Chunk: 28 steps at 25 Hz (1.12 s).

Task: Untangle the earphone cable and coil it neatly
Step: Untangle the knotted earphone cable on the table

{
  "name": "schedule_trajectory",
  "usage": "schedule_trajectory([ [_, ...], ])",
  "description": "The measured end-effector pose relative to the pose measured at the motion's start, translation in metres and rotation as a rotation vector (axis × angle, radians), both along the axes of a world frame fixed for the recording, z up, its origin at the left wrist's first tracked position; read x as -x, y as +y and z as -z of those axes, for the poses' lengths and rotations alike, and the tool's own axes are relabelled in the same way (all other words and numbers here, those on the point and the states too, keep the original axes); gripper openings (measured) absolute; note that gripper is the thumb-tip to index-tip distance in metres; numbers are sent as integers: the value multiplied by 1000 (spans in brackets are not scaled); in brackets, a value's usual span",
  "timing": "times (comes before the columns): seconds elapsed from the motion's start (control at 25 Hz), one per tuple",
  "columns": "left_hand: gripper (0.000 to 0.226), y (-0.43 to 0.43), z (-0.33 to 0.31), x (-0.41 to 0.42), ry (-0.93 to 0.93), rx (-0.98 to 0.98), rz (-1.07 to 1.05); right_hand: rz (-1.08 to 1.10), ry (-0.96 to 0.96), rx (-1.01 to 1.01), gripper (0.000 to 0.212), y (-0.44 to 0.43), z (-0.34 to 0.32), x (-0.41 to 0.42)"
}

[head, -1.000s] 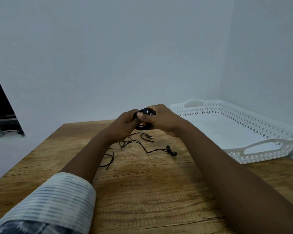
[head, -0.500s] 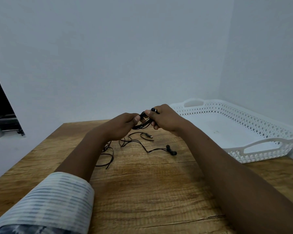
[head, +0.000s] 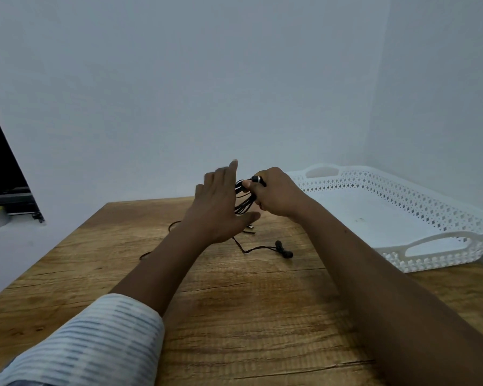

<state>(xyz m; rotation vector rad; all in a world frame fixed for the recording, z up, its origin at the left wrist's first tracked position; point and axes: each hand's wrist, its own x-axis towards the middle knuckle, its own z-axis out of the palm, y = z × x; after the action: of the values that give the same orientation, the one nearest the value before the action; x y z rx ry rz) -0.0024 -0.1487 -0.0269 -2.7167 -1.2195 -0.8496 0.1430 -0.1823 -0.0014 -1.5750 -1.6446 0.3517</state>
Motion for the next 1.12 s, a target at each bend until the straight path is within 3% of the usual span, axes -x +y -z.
schedule_trajectory([
  [0.2, 102, -8, 7, -12, -153, 14, 35, 5, -205, -61, 27, -4, -4, 8],
  [0.32, 87, -5, 1, -5, -388, 416, 194, -13, -176, -60, 25, -7, -4, 7],
  [0.4, 60, 4, -4, 3, -639, 725, 323, -17, -172, -68, 24, -8, -4, 7],
  [0.48, 34, 14, -1, 9, -823, 856, 412, -22, -170, -85, 26, -8, -5, 7],
  [0.56, 25, 16, 2, 13, -953, 917, 489, -27, -55, -99, 31, -7, -6, 5],
  [0.72, 20, 15, -10, 14, -1189, 1036, 488, -58, 364, -96, 28, -2, -1, 6],
  [0.88, 37, 3, -18, 2, -1288, 1089, 367, -5, 373, -165, 26, 3, 7, 17],
  [1.12, 7, -9, -22, -2, -1298, 1286, 237, 15, 490, -238, 26, 4, 7, 18],
])
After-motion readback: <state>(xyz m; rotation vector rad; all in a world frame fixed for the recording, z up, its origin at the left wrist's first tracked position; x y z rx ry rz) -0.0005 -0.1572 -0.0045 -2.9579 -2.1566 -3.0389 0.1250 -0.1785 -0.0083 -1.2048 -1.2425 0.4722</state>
